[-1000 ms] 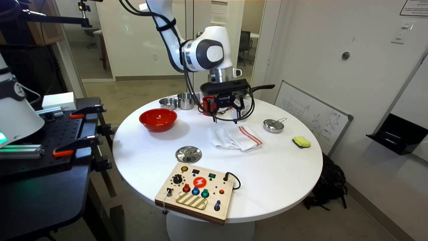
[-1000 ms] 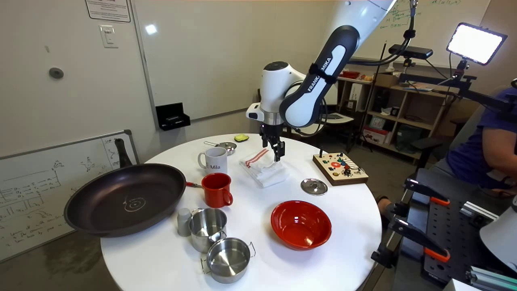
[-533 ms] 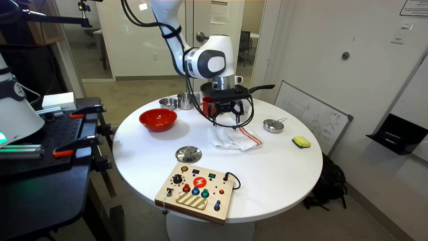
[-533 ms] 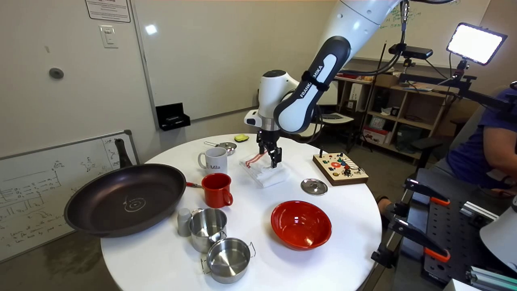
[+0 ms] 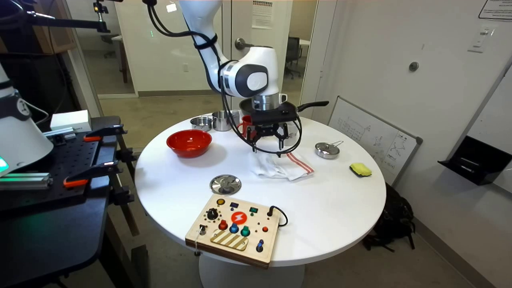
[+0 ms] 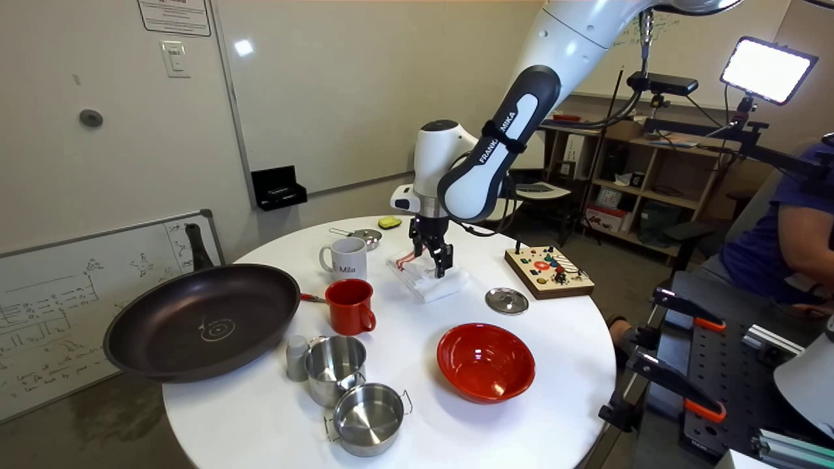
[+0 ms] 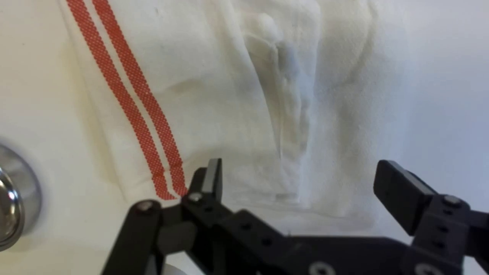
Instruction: Unfold the red and white towel once
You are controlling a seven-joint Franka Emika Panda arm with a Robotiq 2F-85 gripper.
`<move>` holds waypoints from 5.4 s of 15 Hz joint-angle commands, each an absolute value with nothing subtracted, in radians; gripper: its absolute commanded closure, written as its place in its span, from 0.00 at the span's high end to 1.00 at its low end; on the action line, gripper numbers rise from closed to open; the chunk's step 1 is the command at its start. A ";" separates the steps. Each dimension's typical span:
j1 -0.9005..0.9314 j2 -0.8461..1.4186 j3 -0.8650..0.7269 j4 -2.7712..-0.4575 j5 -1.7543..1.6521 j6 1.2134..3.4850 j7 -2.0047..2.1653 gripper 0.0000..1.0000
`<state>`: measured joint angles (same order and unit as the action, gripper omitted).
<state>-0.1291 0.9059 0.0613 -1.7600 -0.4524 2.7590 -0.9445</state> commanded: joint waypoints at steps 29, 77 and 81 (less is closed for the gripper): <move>-0.072 1.082 -0.008 -1.516 -0.432 2.614 -0.947 0.74; 0.028 0.855 -0.092 -1.624 -0.567 2.415 -1.003 0.02; 0.037 0.881 -0.113 -1.605 -0.657 2.497 -0.993 0.02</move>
<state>0.0095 0.8814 -0.0810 -1.5788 -0.5865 2.4246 -1.0386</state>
